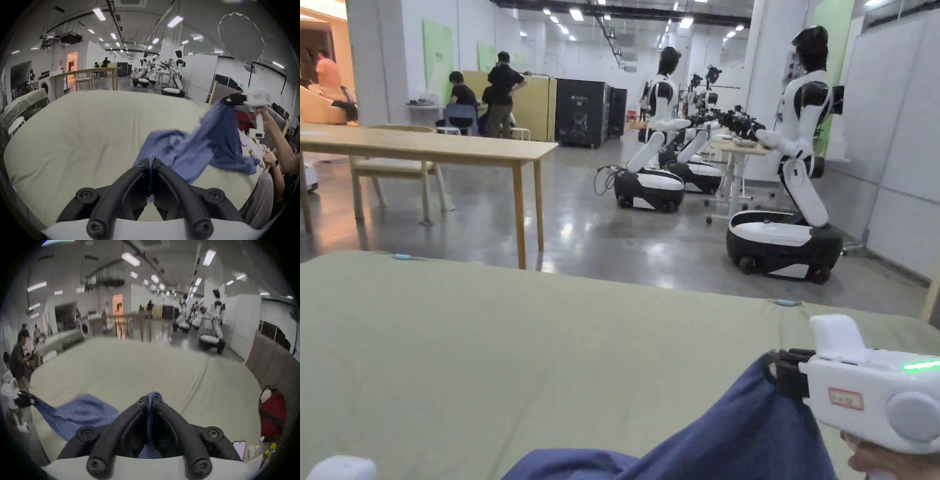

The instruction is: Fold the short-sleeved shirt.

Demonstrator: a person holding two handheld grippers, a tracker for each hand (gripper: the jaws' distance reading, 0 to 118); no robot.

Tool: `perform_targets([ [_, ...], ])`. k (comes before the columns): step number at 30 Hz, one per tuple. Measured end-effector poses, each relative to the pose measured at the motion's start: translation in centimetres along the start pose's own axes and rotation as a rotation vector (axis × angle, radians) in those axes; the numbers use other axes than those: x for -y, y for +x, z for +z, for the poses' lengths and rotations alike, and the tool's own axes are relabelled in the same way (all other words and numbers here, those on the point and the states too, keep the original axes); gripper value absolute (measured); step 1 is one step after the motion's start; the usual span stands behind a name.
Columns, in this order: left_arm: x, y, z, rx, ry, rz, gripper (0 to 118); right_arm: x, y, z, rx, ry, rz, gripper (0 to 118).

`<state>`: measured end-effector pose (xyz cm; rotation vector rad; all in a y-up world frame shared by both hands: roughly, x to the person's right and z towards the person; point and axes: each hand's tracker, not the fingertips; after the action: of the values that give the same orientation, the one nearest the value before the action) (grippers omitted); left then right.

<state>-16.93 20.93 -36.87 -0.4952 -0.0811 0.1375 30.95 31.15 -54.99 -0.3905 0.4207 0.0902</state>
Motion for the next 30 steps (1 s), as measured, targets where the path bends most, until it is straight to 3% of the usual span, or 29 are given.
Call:
perform_targets([
  [4,-8.9,1.1,-1.8,0.025,0.108,0.031,3,-6.6,1.3,5.2,-0.005,0.113,-0.013,4],
  [8,-20.7,2.1,-1.5,0.064,0.232,0.141,2,-13.8,2.2,9.0,0.101,0.206,0.015,4],
  [14,-37.4,6.1,1.1,-0.056,0.394,-0.089,2,-25.4,4.4,12.5,0.223,0.32,-0.017,4],
  [17,-43.6,7.4,2.4,-0.144,0.425,-0.129,2,-30.7,5.6,13.7,0.315,0.377,-0.057,4],
  [22,-49.3,7.9,3.4,-0.261,0.441,-0.056,2,-36.1,7.9,13.7,0.342,0.409,-0.11,4],
  [26,-51.0,7.9,2.4,-0.293,0.43,-0.083,2,-37.0,8.4,11.9,0.394,0.398,-0.068,4],
  [30,-51.3,7.3,1.0,-0.304,0.46,0.006,2,-36.1,9.6,10.0,0.32,0.429,-0.19,4],
])
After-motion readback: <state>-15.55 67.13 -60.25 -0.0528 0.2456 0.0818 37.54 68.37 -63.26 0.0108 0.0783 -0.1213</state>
